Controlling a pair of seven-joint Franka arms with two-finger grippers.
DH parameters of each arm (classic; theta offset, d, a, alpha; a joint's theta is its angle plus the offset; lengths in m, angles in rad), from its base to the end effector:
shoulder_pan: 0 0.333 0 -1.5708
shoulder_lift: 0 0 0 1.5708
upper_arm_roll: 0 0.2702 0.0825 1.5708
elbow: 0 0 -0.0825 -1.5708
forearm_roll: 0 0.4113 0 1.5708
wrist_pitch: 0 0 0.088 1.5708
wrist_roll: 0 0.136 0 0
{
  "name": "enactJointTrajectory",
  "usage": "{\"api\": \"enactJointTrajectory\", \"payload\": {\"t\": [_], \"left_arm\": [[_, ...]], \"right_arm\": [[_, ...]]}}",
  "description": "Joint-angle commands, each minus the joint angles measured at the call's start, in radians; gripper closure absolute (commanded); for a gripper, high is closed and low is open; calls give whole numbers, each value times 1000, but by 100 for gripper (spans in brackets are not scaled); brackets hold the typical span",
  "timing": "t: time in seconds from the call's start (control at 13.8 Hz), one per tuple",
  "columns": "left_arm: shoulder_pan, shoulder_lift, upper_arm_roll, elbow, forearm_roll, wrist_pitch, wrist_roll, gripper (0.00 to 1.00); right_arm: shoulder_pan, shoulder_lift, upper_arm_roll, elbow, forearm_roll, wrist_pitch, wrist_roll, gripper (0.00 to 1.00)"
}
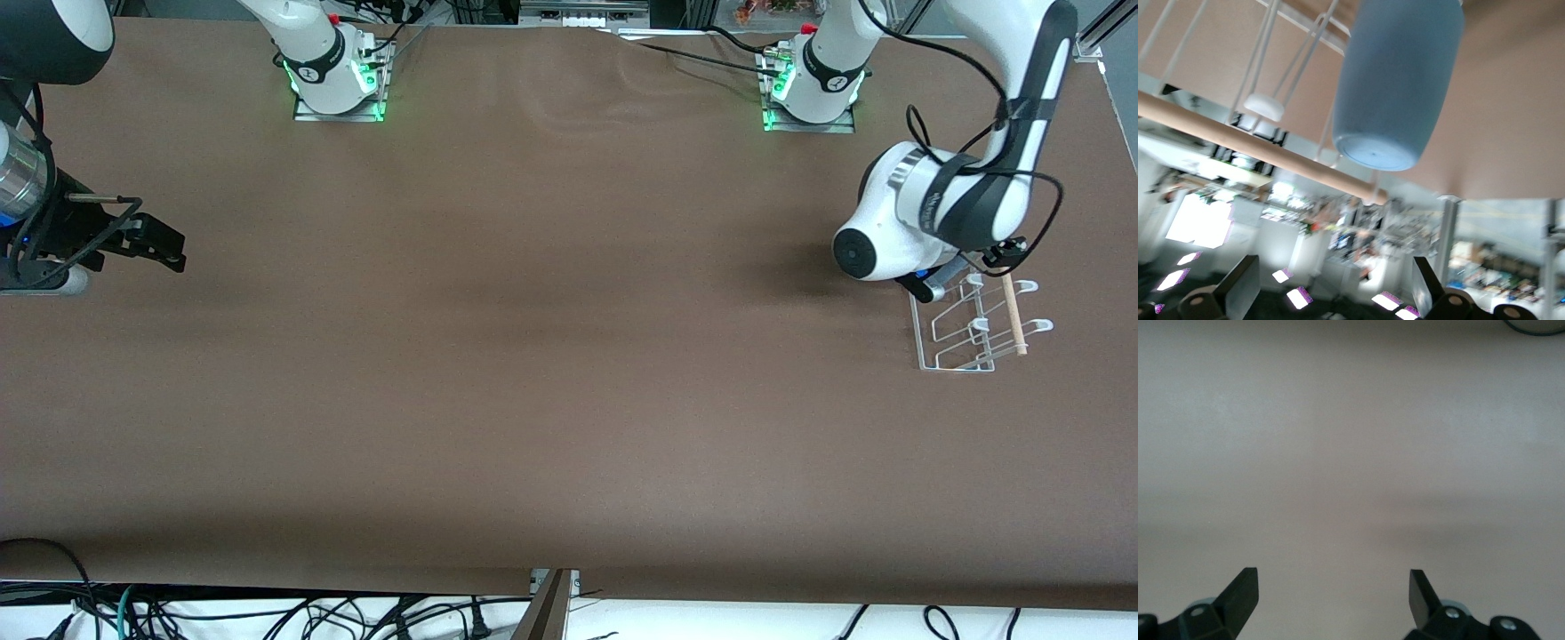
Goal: Transfer cup to left arm and place on rack
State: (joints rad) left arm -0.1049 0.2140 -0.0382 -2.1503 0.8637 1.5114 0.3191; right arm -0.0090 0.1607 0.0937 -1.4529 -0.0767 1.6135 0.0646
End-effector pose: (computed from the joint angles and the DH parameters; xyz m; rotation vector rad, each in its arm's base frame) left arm 0.4862 0.0378 0.2223 -1.9967 0.8720 1.0548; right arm 0.6259 0.0395 0.5160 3.0800 0.0341 0.0080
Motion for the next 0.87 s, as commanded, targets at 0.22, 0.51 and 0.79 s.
{"api": "enactJointTrajectory", "payload": {"t": [0.22, 0.51, 0.79], "left_arm": [[60, -58, 1, 245, -415, -103, -24, 0], [57, -54, -6, 409, -678, -126, -268, 0], [59, -45, -2, 601, -802, -97, -278, 0]], "right_arm": [[-6, -1, 0, 0, 17, -3, -25, 0], [-6, 2, 0, 0, 17, -1, -25, 0], [-8, 5, 0, 0, 17, -1, -22, 0]]}}
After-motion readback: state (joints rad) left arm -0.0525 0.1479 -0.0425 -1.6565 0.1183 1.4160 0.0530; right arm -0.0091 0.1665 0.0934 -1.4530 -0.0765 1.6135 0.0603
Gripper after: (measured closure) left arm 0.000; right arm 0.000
